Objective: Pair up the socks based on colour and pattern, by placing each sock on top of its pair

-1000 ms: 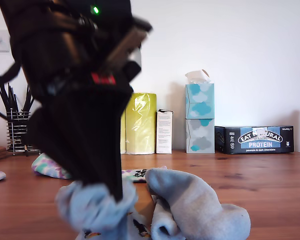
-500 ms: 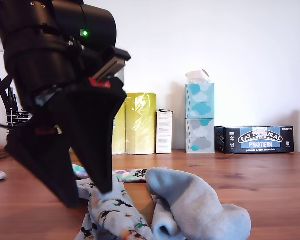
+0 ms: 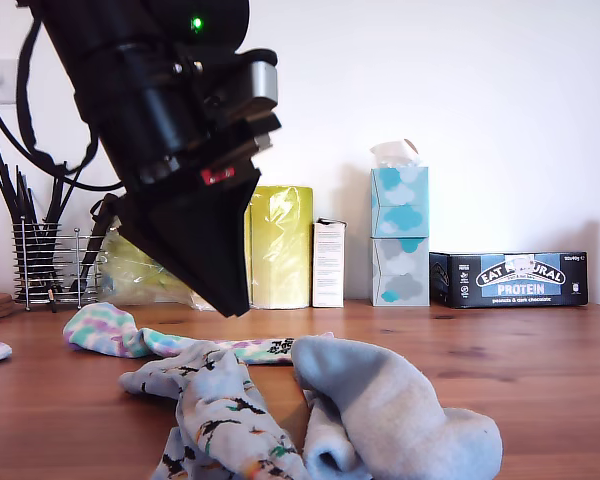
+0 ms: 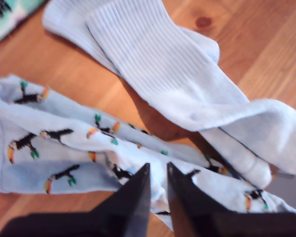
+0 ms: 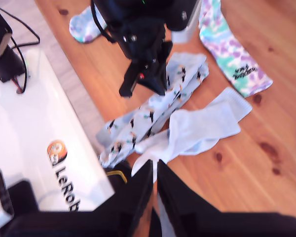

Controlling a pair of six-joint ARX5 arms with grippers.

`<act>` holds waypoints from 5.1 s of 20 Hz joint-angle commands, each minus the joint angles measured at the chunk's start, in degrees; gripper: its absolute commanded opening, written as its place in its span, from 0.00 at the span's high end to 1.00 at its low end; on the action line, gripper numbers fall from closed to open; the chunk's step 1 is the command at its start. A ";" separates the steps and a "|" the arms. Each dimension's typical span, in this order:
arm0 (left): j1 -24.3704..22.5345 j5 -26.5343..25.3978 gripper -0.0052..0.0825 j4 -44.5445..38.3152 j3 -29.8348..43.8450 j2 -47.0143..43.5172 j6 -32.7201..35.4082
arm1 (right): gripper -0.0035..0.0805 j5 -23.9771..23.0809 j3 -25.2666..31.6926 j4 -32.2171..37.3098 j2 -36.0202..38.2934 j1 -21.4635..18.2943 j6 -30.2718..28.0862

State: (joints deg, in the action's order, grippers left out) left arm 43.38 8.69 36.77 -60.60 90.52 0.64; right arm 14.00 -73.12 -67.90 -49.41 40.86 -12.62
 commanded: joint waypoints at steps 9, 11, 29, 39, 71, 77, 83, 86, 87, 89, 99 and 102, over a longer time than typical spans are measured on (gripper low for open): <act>-4.22 2.43 0.96 -4.04 1.31 12.28 2.89 | 0.97 -8.28 0.07 -0.37 10.91 -0.15 5.38; -4.11 2.36 0.96 -5.97 1.31 13.99 4.07 | 0.97 -9.29 0.07 -1.38 11.28 -0.15 5.38; -4.28 -1.70 0.96 -10.71 -5.57 14.49 13.49 | 0.97 -9.70 0.07 -1.49 11.41 -0.13 4.98; -26.84 -1.68 0.60 -11.19 -9.92 9.22 11.67 | 0.97 -9.42 0.07 -2.23 11.32 -0.11 5.11; -39.85 -13.38 0.96 10.38 -18.27 30.23 5.90 | 0.97 -6.54 0.07 2.60 4.61 -0.11 3.85; -35.45 0.28 0.96 31.06 -18.27 30.10 1.05 | 0.97 -6.05 0.07 3.78 4.66 -0.11 -0.24; -26.88 11.63 0.96 41.59 -18.67 28.87 0.22 | 0.97 -4.94 0.07 4.17 6.19 -0.11 -0.72; -24.98 14.47 0.96 39.95 -22.32 27.15 4.26 | 0.97 -4.96 0.07 4.20 6.99 -0.11 -0.72; -24.52 14.43 0.96 38.86 -23.91 26.25 7.06 | 0.97 -4.96 0.07 4.07 6.99 -0.11 -0.72; -24.48 12.90 0.96 33.83 -25.68 24.20 11.78 | 0.97 -4.96 0.07 3.21 6.99 -0.11 -0.66; -24.61 7.89 0.96 -5.53 -3.13 1.99 18.12 | 0.97 8.94 0.07 -1.88 9.77 -1.40 8.44; -25.05 6.88 0.96 -16.37 7.02 -1.57 23.54 | 0.97 14.67 0.07 -2.19 12.39 -1.40 9.79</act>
State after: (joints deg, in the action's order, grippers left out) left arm 18.61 15.75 22.87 -55.59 87.50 23.07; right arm 27.90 -73.19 -70.08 -37.89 39.46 -3.03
